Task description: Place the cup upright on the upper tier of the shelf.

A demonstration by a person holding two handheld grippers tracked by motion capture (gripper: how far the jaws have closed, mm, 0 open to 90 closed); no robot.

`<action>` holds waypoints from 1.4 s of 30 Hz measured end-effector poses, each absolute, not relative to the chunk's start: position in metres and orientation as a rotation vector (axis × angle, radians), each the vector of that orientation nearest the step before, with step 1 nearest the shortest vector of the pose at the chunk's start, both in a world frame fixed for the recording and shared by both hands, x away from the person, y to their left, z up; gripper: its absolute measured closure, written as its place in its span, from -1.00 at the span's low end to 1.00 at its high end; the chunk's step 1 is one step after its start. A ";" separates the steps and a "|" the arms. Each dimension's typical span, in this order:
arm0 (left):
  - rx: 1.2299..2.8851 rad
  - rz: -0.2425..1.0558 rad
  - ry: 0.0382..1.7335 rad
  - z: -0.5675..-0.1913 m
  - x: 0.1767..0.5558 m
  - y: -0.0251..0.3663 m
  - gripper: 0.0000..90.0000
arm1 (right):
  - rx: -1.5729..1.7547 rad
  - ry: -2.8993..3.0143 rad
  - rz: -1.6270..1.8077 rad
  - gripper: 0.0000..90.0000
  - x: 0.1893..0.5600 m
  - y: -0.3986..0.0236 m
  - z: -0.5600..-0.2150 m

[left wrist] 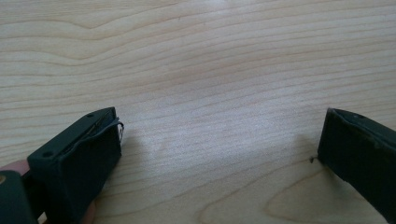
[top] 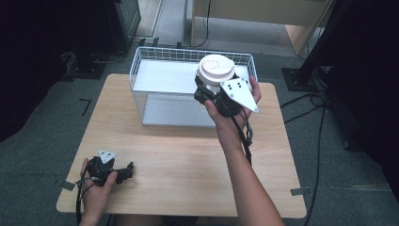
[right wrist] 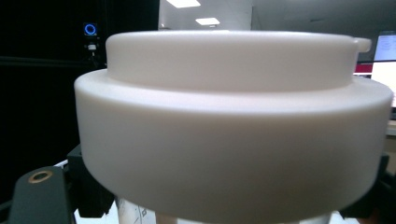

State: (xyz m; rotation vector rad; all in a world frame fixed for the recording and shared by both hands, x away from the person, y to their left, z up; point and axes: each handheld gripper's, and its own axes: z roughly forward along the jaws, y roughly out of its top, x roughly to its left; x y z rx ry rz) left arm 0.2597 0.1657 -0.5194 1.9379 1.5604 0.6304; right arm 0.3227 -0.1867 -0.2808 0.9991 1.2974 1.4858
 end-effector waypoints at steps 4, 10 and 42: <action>1.940 0.629 1.561 -0.519 0.260 0.166 -1.00 | 0.995 1.279 1.464 -0.68 0.331 -0.184 -0.277; 1.940 0.628 1.561 -0.519 0.260 0.166 -1.00 | 1.031 1.244 1.458 -0.68 0.351 -0.186 -0.275; 1.939 0.627 1.558 -0.519 0.261 0.165 -1.00 | 1.146 1.246 1.364 -0.68 0.435 -0.183 -0.280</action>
